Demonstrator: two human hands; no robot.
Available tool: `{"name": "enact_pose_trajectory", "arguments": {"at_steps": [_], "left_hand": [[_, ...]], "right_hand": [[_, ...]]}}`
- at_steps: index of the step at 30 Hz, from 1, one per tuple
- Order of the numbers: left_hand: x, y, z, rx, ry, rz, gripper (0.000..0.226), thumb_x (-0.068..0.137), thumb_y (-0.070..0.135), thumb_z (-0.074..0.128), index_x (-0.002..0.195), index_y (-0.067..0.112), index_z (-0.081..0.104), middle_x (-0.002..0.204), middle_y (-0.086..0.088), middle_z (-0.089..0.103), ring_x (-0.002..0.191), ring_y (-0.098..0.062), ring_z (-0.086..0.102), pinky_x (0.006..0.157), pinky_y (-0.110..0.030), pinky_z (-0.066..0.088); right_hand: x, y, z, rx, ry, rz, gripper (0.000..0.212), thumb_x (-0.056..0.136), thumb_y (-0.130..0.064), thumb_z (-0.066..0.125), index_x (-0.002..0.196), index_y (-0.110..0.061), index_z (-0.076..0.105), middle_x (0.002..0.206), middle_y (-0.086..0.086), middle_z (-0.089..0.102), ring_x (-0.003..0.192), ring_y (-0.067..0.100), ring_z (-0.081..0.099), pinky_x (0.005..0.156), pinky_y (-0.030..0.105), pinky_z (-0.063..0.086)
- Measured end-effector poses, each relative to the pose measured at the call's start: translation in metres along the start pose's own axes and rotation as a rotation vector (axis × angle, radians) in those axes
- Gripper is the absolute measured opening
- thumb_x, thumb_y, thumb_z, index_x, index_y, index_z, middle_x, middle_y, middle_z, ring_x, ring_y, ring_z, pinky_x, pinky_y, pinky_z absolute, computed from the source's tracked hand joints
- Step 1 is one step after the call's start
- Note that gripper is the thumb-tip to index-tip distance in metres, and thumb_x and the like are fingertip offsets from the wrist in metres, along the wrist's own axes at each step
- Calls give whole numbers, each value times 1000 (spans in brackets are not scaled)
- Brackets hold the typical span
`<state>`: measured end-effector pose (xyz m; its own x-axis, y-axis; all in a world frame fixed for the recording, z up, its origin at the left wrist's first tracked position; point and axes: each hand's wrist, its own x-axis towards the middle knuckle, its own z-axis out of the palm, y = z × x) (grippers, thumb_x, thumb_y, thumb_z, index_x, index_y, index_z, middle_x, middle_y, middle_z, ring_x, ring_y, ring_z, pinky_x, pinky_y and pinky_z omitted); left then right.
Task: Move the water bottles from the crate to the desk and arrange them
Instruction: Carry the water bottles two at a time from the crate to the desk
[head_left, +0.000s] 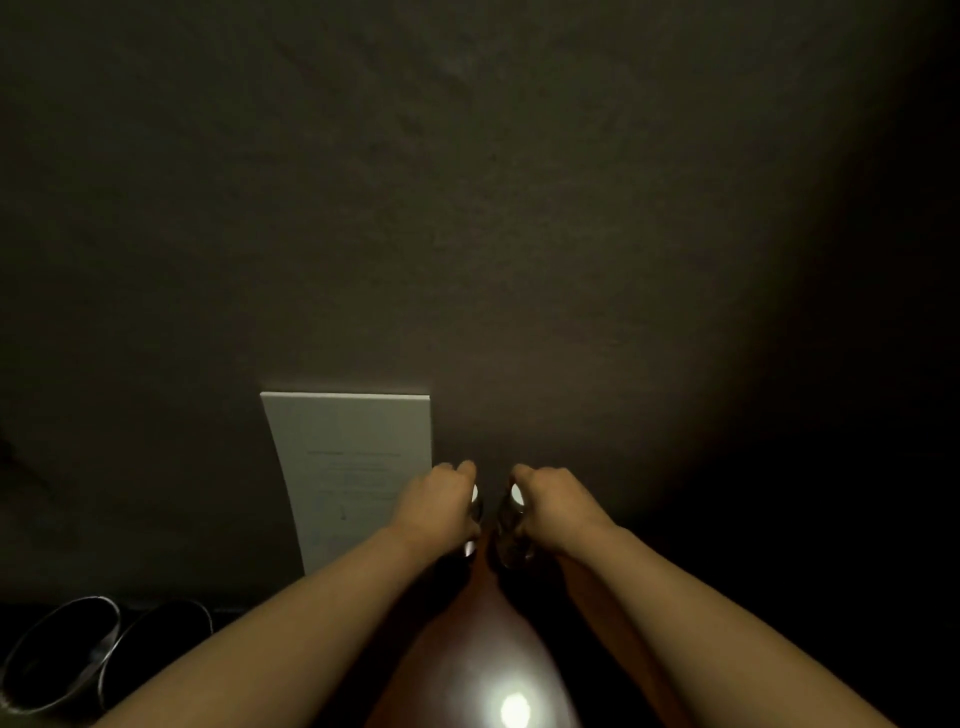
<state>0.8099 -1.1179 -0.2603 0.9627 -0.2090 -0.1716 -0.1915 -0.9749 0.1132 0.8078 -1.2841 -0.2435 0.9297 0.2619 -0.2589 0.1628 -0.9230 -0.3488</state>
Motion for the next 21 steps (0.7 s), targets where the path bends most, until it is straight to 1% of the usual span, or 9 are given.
{"name": "enact_pose_trajectory", "arguments": {"at_steps": [4, 8, 14, 17, 21], "left_hand": [[8, -1, 12, 11, 8, 13, 43, 77, 35, 69, 108, 13, 49, 109, -12, 60, 101, -34, 62, 76, -38, 50], [14, -1, 21, 8, -24, 35, 41, 78, 33, 69, 107, 12, 49, 110, -14, 60, 101, -35, 62, 79, -39, 50], [16, 0, 31, 39, -14, 44, 37, 83, 32, 66, 109, 11, 50, 111, -14, 61, 101, -34, 62, 80, -39, 49], [17, 2, 33, 38, -19, 16, 40, 82, 26, 68, 113, 10, 49, 113, -14, 59, 104, -34, 62, 82, -39, 50], [17, 2, 32, 38, -17, 14, 35, 84, 20, 64, 113, 9, 49, 116, -15, 57, 105, -33, 61, 83, -38, 49]], "right_hand": [[15, 4, 10, -9, 5, -29, 40, 78, -26, 70, 112, -13, 55, 110, 14, 63, 104, 34, 59, 78, 33, 46], [24, 6, 19, 3, -9, -23, 41, 80, -26, 68, 117, -13, 55, 112, 15, 63, 106, 35, 59, 81, 34, 47], [29, 7, 32, 40, 0, -15, 37, 81, -28, 68, 113, -14, 55, 110, 15, 62, 103, 34, 59, 80, 35, 48], [30, 8, 35, 33, 11, -14, 37, 81, -28, 68, 113, -14, 55, 111, 17, 62, 104, 36, 59, 80, 34, 47], [29, 6, 36, 15, -30, -2, 39, 80, -27, 69, 112, -12, 53, 111, 18, 63, 103, 37, 60, 80, 35, 47]]}}
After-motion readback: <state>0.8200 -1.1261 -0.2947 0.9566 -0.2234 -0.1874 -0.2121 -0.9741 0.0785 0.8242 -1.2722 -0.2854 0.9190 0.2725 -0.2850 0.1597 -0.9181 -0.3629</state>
